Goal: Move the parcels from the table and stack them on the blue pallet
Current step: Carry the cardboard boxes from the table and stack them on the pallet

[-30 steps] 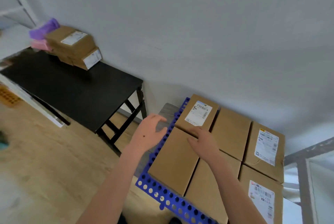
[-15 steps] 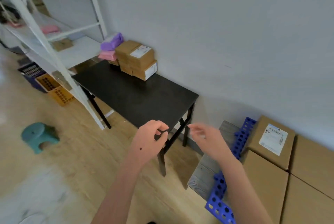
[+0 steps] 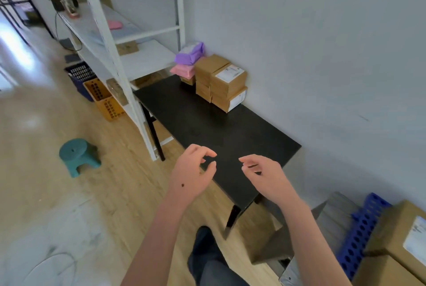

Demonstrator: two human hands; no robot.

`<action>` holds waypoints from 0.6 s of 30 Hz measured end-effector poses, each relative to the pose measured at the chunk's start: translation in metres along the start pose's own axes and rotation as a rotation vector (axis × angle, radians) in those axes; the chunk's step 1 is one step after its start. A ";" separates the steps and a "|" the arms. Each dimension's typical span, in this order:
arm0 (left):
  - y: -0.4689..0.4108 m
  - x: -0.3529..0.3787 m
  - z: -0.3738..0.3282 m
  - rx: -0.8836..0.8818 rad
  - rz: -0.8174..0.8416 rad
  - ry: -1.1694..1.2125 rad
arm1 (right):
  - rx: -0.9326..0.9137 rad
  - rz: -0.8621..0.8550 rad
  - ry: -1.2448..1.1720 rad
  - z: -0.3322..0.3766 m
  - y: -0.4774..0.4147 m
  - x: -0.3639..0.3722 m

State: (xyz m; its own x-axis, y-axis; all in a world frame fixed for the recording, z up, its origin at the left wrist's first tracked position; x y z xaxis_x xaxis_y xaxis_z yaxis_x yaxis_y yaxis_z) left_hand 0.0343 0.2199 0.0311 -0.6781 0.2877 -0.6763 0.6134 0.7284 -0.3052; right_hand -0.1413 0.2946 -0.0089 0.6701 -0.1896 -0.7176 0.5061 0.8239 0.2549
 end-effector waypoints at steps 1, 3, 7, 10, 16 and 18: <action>-0.008 -0.003 0.009 -0.005 -0.012 -0.006 | -0.004 -0.001 0.004 0.006 -0.013 0.004; -0.025 -0.008 0.029 -0.025 -0.029 -0.024 | -0.010 0.003 0.003 0.017 -0.039 0.012; -0.068 -0.011 0.067 -0.053 -0.009 -0.041 | -0.020 0.028 0.005 0.039 -0.095 0.028; -0.109 -0.014 0.087 -0.046 0.016 -0.063 | -0.006 0.042 -0.006 0.056 -0.141 0.032; -0.194 -0.020 0.111 -0.046 0.000 -0.034 | 0.015 0.035 -0.040 0.085 -0.217 0.021; -0.219 -0.017 0.116 -0.040 0.000 -0.012 | 0.028 0.026 -0.042 0.090 -0.239 0.016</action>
State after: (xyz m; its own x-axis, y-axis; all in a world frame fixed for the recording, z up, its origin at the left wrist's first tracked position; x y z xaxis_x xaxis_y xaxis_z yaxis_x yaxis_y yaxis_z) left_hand -0.0415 -0.0164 0.0314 -0.6733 0.2803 -0.6842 0.5962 0.7531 -0.2782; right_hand -0.2027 0.0469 -0.0230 0.7054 -0.1907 -0.6827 0.5026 0.8137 0.2920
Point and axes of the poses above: each hand's wrist, its own y-axis away from the middle knuckle, its own x-axis out of the palm, z = x × y, the point moved 8 cm from there along -y, towards the middle knuckle, and after that the axes turned 12 degrees about x, right-handed, at the moved point
